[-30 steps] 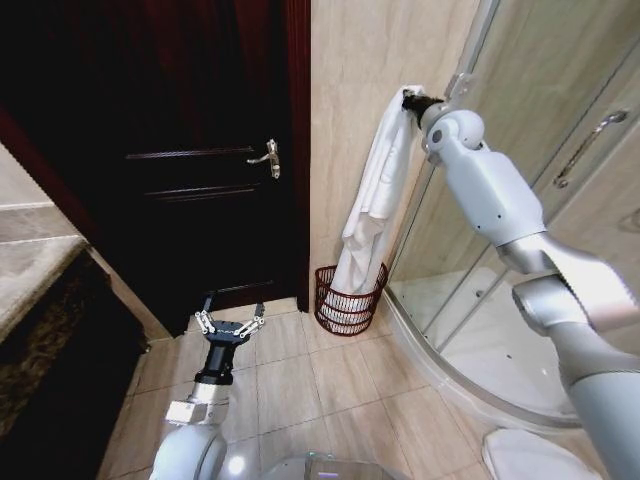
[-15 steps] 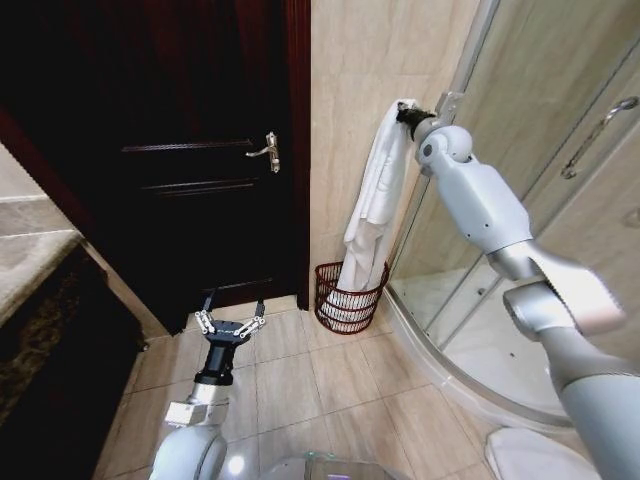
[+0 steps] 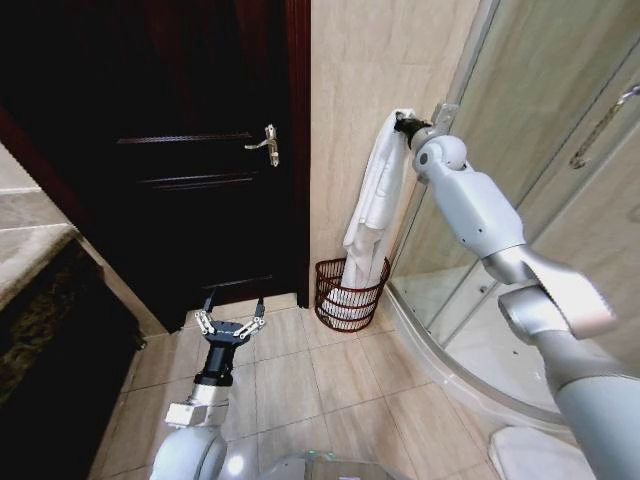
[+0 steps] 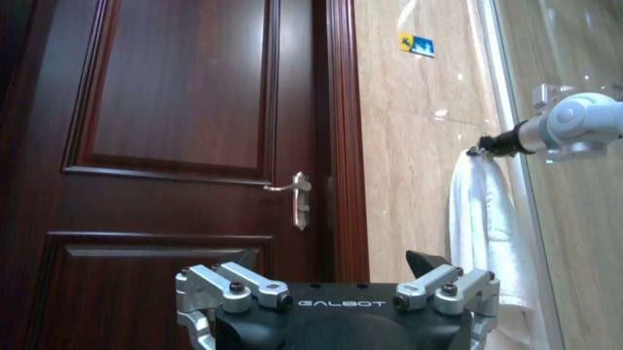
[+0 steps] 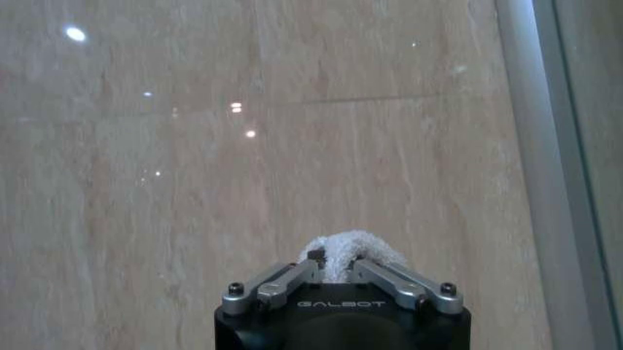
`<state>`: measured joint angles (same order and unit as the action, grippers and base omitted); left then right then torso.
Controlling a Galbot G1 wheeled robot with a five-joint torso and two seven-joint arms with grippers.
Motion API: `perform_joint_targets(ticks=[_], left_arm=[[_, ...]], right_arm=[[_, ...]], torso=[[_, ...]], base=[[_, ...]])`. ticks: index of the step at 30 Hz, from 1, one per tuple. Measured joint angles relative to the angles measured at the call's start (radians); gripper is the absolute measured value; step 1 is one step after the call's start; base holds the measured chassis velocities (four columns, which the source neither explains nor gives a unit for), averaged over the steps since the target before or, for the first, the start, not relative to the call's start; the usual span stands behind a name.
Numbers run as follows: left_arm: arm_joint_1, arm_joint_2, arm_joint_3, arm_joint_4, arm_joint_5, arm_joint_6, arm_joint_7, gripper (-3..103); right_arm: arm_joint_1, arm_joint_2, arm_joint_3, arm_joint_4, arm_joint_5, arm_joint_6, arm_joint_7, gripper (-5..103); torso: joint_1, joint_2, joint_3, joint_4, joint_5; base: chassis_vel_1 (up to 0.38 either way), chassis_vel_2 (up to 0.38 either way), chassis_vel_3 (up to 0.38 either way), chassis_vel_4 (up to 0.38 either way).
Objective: Discard the used towel into the hamper.
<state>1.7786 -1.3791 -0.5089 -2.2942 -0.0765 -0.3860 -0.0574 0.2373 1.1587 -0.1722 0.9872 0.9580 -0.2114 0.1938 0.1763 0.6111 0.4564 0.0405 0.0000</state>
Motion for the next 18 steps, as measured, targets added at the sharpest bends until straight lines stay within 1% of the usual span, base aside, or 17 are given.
perform_joint_targets(ticks=[18], left_arm=[[-0.002, -0.002, -0.001, 0.011, 0.005, -0.002, 0.0, 100]], right_arm=[[-0.046, 0.014, 0.026, -0.009, -0.033, 0.009, -0.016, 2]], torso=[[-0.029, -0.07, -0.042, 0.0, 0.0]], base=[[0.0, 0.0, 0.0, 0.0]])
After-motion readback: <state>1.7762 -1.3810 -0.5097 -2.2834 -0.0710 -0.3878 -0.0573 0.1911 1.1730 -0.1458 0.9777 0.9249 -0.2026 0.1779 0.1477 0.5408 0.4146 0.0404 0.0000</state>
